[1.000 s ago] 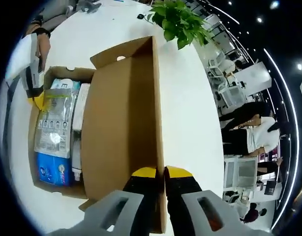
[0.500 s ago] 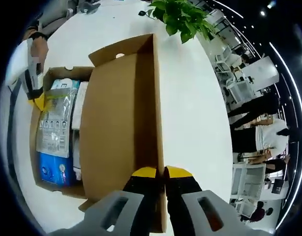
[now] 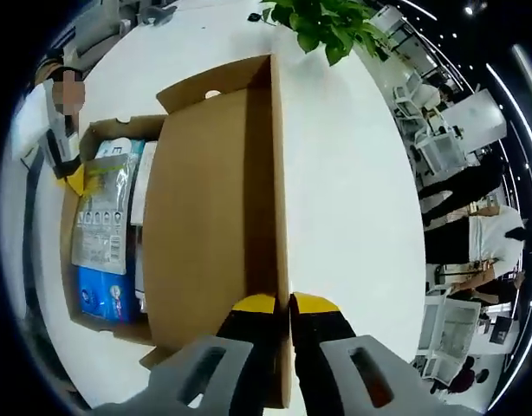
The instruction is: Operate the shoe box by opening the lid, removing the specified soft item, and placing it in the target area until the item is outside and the box remains undamaged.
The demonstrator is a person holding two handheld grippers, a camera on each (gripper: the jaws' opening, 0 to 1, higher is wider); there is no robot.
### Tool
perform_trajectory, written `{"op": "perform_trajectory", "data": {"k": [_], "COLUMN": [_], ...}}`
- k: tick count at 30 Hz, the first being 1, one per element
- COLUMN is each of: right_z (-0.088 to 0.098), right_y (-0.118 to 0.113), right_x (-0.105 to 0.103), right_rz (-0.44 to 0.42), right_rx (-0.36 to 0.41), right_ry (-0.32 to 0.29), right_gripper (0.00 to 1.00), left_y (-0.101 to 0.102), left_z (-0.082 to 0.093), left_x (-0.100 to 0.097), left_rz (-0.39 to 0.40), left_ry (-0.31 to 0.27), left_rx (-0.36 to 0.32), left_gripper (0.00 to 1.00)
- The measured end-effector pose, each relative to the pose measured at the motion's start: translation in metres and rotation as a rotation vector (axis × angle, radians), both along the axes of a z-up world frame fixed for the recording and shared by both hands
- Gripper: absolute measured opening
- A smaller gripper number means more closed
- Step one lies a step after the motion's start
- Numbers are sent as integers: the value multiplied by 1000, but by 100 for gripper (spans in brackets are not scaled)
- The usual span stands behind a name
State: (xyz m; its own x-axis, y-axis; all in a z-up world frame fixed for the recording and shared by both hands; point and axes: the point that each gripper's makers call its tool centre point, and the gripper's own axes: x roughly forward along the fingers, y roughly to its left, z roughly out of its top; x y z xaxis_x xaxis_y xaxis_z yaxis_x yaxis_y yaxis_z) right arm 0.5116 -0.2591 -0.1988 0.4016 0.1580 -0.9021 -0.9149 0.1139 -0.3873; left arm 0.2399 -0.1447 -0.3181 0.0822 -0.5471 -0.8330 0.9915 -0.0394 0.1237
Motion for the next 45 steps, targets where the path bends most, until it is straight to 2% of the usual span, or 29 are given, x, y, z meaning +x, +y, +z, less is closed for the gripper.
{"op": "perform_trajectory", "data": {"k": [23,35,45], "right_z": [-18,-38,-50], "right_y": [0,-1,-3], "right_x": [11,18,21], "right_rz": [5,12,17], "right_rx": [-14,-35,-34], "right_ry": [82,166,224], "right_gripper": [2,2,3], "left_y": [2,2,0], "left_z": [-1,-1,-1], "left_x": [2,2,1], "left_rz": [4,5,-4], "left_ry": [10,39,41], "left_rx": [12,-1,11], "left_gripper": [2,2,1]}}
